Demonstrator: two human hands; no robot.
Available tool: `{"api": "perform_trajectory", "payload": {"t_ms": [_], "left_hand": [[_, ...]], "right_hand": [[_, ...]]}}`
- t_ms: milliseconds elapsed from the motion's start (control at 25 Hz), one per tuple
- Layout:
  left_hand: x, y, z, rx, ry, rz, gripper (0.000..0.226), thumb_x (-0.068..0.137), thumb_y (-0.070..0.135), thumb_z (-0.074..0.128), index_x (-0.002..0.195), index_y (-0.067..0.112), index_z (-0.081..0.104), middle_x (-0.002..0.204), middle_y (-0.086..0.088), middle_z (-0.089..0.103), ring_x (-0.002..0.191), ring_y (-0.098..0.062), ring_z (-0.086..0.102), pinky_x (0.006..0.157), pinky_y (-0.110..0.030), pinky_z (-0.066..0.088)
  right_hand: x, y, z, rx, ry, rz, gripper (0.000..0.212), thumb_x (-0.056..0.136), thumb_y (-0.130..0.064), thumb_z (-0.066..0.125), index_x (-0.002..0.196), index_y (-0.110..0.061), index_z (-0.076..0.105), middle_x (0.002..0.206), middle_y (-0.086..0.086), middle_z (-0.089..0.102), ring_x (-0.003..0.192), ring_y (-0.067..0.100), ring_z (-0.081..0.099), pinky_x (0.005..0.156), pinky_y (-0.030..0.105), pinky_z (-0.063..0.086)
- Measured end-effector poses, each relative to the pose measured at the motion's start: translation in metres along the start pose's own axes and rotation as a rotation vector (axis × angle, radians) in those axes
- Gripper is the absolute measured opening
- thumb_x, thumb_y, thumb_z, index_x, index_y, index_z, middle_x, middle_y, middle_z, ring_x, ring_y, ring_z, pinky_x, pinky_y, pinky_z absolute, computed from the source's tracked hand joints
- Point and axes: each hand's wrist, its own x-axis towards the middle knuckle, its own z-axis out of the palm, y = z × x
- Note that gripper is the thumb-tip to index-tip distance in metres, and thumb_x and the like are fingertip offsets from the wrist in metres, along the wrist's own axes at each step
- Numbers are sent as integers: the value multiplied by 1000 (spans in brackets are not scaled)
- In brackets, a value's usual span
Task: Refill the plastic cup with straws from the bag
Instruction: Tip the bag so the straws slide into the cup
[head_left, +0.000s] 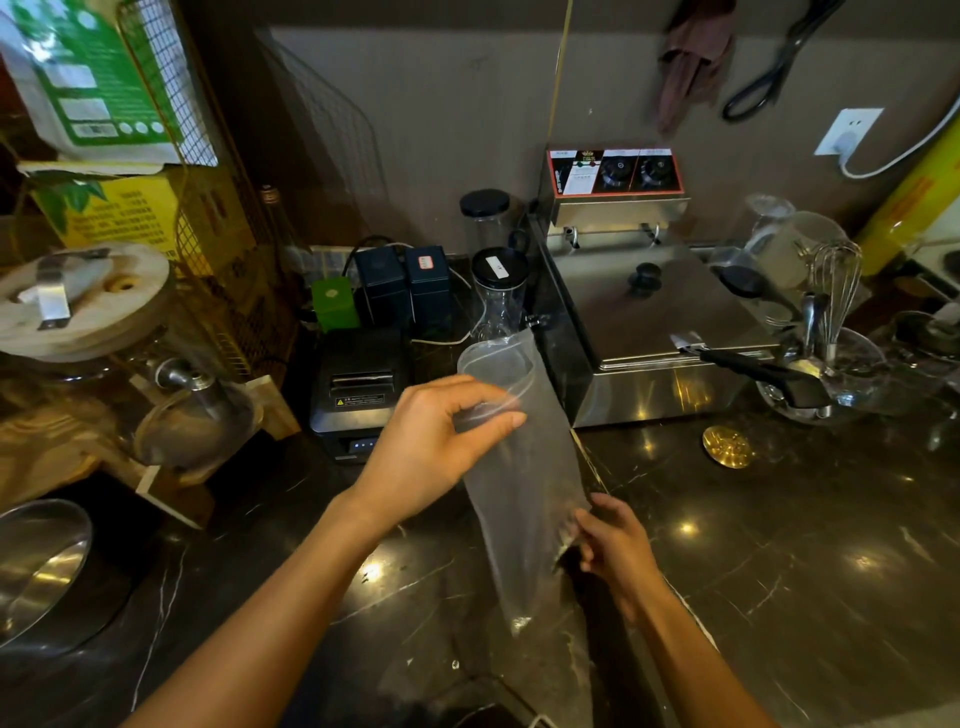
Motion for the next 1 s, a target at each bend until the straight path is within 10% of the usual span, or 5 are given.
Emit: {"api": "perform_trajectory", "payload": {"t_ms": [360,680,840,1000], "left_hand": [[77,20,-1,-229,68,-220,17,92,22,75,91,6,78,75,-6,77,63,-7,72,70,-20,58],[135,23,-29,-651,-77,-394,37,90,8,66,127,8,66,119,-14,76,119,-25,69,100,-34,53],[144,4,-41,-476,-66,-319,60,89,5,72,144,16,54,129,-6,72,122,-17,66,105,-35,51],[144,-22,-43,-395,80,-318,53,93,5,69,143,17,55,121,2,74,116,-6,66,106,-31,51]], "right_hand": [[-17,-32,-28,-238,-256,-196,54,92,8,61,135,-24,64,134,8,64,117,24,68,87,40,61],[-30,-66,-22,-166,-33,-359,8,99,-18,66,101,-13,72,104,18,75,74,17,71,64,27,56],[-18,-93,-26,-207,53,-538,13,100,-24,63,102,-18,75,101,10,76,88,26,72,78,39,57],[-4,-124,-26,-270,106,-634,14,102,-23,61,108,-21,74,91,25,69,67,27,61,59,35,54]]}}
